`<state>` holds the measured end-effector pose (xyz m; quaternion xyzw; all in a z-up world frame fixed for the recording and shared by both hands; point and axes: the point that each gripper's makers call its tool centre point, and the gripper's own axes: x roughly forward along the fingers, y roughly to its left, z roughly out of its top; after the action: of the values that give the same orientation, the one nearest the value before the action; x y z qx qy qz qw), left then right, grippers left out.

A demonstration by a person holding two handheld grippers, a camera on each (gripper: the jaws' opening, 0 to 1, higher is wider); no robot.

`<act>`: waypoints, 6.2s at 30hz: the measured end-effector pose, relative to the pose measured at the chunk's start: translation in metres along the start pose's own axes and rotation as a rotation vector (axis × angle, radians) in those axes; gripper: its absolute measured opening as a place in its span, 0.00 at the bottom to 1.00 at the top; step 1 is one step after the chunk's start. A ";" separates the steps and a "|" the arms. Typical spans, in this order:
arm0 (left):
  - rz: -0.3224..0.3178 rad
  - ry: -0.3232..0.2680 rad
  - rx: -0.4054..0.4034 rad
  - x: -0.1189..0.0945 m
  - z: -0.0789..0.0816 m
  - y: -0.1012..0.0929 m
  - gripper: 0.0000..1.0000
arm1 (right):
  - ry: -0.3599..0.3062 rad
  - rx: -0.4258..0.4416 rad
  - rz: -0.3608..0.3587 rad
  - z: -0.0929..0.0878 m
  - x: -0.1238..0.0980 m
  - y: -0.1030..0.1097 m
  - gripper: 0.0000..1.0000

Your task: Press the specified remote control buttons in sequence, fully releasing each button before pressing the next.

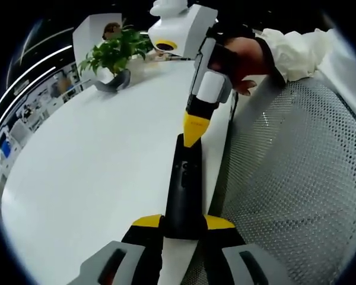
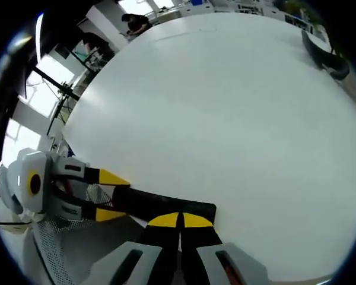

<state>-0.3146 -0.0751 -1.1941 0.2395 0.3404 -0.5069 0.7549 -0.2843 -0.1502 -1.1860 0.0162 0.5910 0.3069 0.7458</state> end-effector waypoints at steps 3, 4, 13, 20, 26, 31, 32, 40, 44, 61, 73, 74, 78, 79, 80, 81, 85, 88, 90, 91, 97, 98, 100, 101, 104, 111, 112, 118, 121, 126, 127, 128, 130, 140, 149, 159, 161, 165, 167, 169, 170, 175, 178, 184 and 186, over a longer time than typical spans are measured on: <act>0.000 -0.002 -0.004 0.000 0.000 0.000 0.24 | 0.001 -0.023 -0.012 0.000 0.000 0.001 0.00; 0.000 -0.003 -0.007 0.000 0.000 0.000 0.24 | 0.002 -0.022 -0.013 0.000 0.000 0.001 0.00; -0.006 -0.010 -0.017 0.001 0.001 0.000 0.25 | 0.012 0.004 0.005 0.000 0.000 0.000 0.00; -0.008 -0.012 -0.014 0.001 0.002 0.000 0.24 | 0.009 -0.011 -0.018 0.002 0.000 0.000 0.00; -0.009 -0.013 -0.007 0.001 0.002 -0.002 0.24 | -0.009 -0.019 -0.019 0.005 0.000 0.000 0.00; -0.011 -0.011 0.032 0.003 0.004 -0.005 0.24 | -0.037 -0.048 -0.007 0.008 0.000 0.007 0.00; -0.011 -0.010 0.030 0.002 0.004 -0.005 0.24 | -0.050 -0.070 -0.011 0.011 0.000 0.008 0.00; -0.011 -0.007 0.025 0.003 0.003 -0.004 0.24 | -0.043 -0.110 -0.023 0.009 0.003 0.009 0.00; -0.007 -0.002 0.016 0.003 0.003 -0.004 0.24 | -0.059 -0.087 -0.028 0.012 0.000 0.006 0.00; -0.011 -0.007 0.005 0.003 0.002 -0.004 0.24 | -0.042 -0.103 -0.036 0.009 0.006 0.005 0.00; -0.014 -0.012 0.004 0.003 0.003 -0.004 0.24 | -0.023 -0.091 -0.015 0.006 0.004 0.008 0.00; -0.014 -0.012 0.004 0.003 0.003 -0.004 0.24 | -0.023 -0.093 -0.018 0.006 0.005 0.008 0.00; -0.015 -0.014 0.003 0.003 0.003 -0.004 0.24 | -0.026 -0.081 -0.009 0.006 0.005 0.006 0.00; -0.015 -0.014 0.003 0.003 0.003 -0.004 0.24 | -0.027 -0.072 -0.004 0.006 0.006 0.006 0.00; -0.015 -0.014 0.003 0.003 0.003 -0.004 0.24 | -0.027 -0.064 -0.001 0.006 0.006 0.005 0.00; -0.015 -0.014 0.003 0.003 0.003 -0.004 0.24 | -0.028 -0.059 0.002 0.006 0.005 0.006 0.00; -0.016 -0.016 0.003 0.002 0.003 -0.004 0.24 | -0.030 -0.069 -0.003 0.006 0.006 0.007 0.00; -0.017 -0.017 0.001 0.003 0.003 -0.004 0.25 | -0.034 -0.073 -0.001 0.006 0.006 0.007 0.00; -0.017 -0.018 0.002 0.003 0.003 -0.004 0.25 | -0.035 -0.062 0.007 0.006 0.006 0.006 0.00; -0.017 -0.018 0.001 0.003 0.003 -0.003 0.25 | -0.036 -0.049 0.014 0.006 0.006 0.005 0.00; -0.018 -0.019 0.001 0.003 0.003 -0.004 0.25 | -0.042 -0.071 0.005 0.006 0.007 0.007 0.00; -0.018 -0.020 0.001 0.003 0.003 -0.004 0.25 | -0.041 -0.073 0.003 0.006 0.007 0.007 0.00; -0.018 -0.020 0.000 0.003 0.003 -0.004 0.25 | -0.041 -0.078 -0.002 0.006 0.007 0.006 0.00; -0.018 -0.020 0.001 0.003 0.003 -0.004 0.25 | -0.042 -0.077 -0.002 0.006 0.006 0.007 0.00; -0.017 -0.020 0.001 0.003 0.003 -0.004 0.25 | -0.044 -0.052 0.008 0.007 0.006 0.006 0.00; -0.018 -0.023 0.002 0.003 0.003 -0.004 0.24 | -0.032 -0.038 0.015 0.006 0.005 0.007 0.00; -0.018 -0.024 0.003 0.003 0.003 -0.004 0.24 | -0.031 -0.040 0.013 0.006 0.005 0.008 0.00; -0.018 -0.021 0.005 0.003 0.003 -0.004 0.24 | -0.003 -0.024 0.033 0.003 0.003 0.012 0.00; -0.018 -0.021 0.004 0.003 0.003 -0.004 0.24 | 0.003 -0.009 0.065 0.002 0.002 0.017 0.00; -0.018 -0.022 0.004 0.003 0.003 -0.004 0.24 | 0.034 -0.019 0.052 -0.004 0.005 0.016 0.00; -0.018 -0.022 0.004 0.003 0.003 -0.004 0.24 | 0.039 -0.024 0.048 -0.004 0.006 0.016 0.00; -0.019 -0.022 0.004 0.003 0.003 -0.004 0.24 | 0.035 -0.031 0.048 -0.004 0.004 0.017 0.00; -0.019 -0.022 0.004 0.003 0.003 -0.004 0.25 | 0.031 -0.034 0.050 -0.004 0.004 0.017 0.00; -0.020 -0.025 0.003 0.003 0.004 -0.004 0.25 | 0.041 -0.033 0.062 -0.005 0.006 0.018 0.00; -0.021 -0.031 0.003 0.004 0.005 -0.004 0.25 | 0.034 -0.022 0.077 -0.005 0.006 0.018 0.00; -0.022 -0.034 0.004 0.005 0.005 -0.005 0.25 | 0.021 -0.073 0.061 -0.004 0.007 0.018 0.00; -0.022 -0.034 0.004 0.005 0.005 -0.005 0.25 | 0.023 -0.075 0.057 -0.004 0.007 0.018 0.00; -0.021 -0.034 0.005 0.005 0.005 -0.004 0.25 | 0.038 -0.023 0.077 -0.004 0.006 0.017 0.00; -0.021 -0.035 0.005 0.005 0.005 -0.004 0.25 | 0.039 0.000 0.088 -0.004 0.006 0.016 0.00; -0.021 -0.035 0.005 0.005 0.005 -0.004 0.25 | 0.043 0.011 0.088 -0.004 0.006 0.017 0.00; -0.021 -0.035 0.004 0.005 0.005 -0.004 0.25 | 0.048 0.011 0.084 -0.005 0.005 0.017 0.00; -0.021 -0.035 0.004 0.005 0.005 -0.004 0.25 | 0.052 -0.029 0.009 -0.005 0.000 0.010 0.00; -0.021 -0.035 0.004 0.005 0.005 -0.004 0.25 | 0.056 -0.004 0.030 -0.006 -0.001 0.010 0.00; -0.020 -0.036 0.003 0.005 0.005 -0.004 0.25 | 0.068 -0.004 0.024 -0.010 -0.003 0.011 0.00; -0.020 -0.036 0.003 0.005 0.005 -0.004 0.25 | 0.082 -0.001 0.026 -0.012 -0.002 0.011 0.00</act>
<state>-0.3154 -0.0836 -1.1947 0.2281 0.3282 -0.5193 0.7554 -0.2998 -0.1465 -1.1836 0.0109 0.6205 0.3173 0.7171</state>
